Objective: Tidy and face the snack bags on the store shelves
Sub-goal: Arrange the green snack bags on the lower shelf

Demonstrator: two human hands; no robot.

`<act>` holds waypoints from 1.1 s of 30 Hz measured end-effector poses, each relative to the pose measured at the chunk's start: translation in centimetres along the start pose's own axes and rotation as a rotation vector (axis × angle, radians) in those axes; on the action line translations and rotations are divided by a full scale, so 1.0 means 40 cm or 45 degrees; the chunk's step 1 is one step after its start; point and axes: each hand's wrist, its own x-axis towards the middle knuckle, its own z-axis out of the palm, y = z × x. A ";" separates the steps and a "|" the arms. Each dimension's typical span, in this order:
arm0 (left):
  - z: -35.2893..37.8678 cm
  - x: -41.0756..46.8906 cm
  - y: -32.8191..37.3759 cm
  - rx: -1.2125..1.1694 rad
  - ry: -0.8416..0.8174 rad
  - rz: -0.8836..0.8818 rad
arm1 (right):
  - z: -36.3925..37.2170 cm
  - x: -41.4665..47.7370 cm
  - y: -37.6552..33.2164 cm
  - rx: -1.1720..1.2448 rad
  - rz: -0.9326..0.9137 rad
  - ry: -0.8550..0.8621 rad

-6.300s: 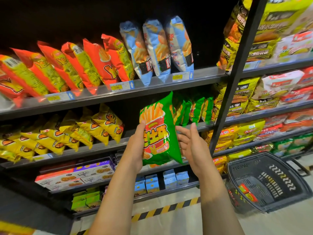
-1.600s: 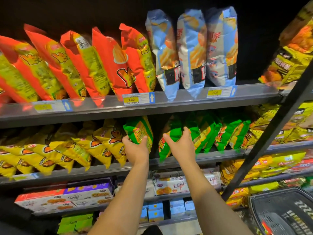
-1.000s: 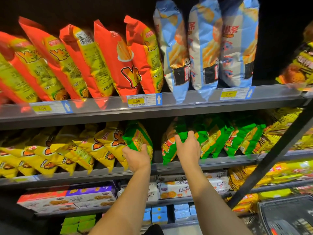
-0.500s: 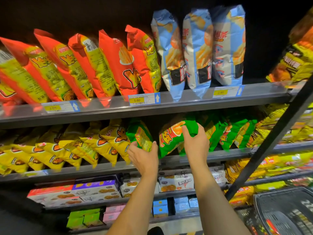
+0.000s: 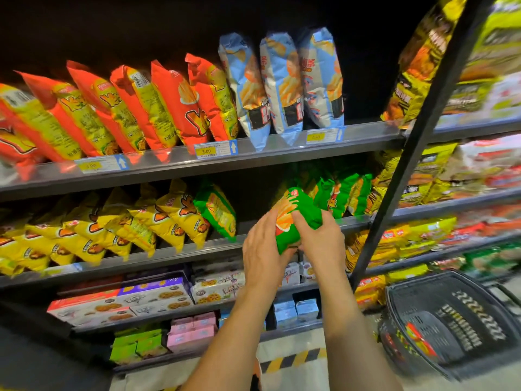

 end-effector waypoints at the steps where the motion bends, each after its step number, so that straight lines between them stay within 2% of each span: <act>1: -0.004 -0.019 0.006 -0.009 0.002 -0.003 | -0.019 -0.018 0.003 -0.006 -0.004 -0.019; 5: -0.046 -0.080 0.040 -0.207 -0.073 -0.129 | -0.091 -0.082 0.013 0.154 -0.004 -0.141; 9: -0.108 -0.134 0.080 -0.667 -0.174 -0.369 | -0.155 -0.139 0.034 0.339 0.067 -0.256; 12: -0.141 -0.162 0.104 -1.151 -0.338 -0.569 | -0.191 -0.173 0.052 0.394 0.079 -0.447; 14: -0.158 -0.173 0.114 -1.315 -0.438 -0.588 | -0.208 -0.191 0.065 0.456 0.121 -0.593; 17: -0.172 -0.187 0.123 -1.335 -0.506 -0.533 | -0.215 -0.208 0.088 0.539 0.211 -0.674; 21: -0.184 -0.200 0.150 -1.350 -0.585 -0.529 | -0.222 -0.227 0.076 0.657 0.233 -0.576; 24: -0.208 -0.195 0.162 -1.345 -0.595 -0.540 | -0.226 -0.232 0.097 0.960 0.473 -0.513; 27: -0.236 -0.181 0.168 -1.519 -0.570 -0.636 | -0.237 -0.239 0.110 1.117 0.616 -0.524; 30: -0.250 -0.173 0.182 -1.525 -0.564 -0.631 | -0.238 -0.240 0.107 1.095 0.599 -0.523; 33: -0.258 -0.173 0.205 -1.376 -0.619 -0.575 | -0.237 -0.232 0.095 0.887 0.466 -0.466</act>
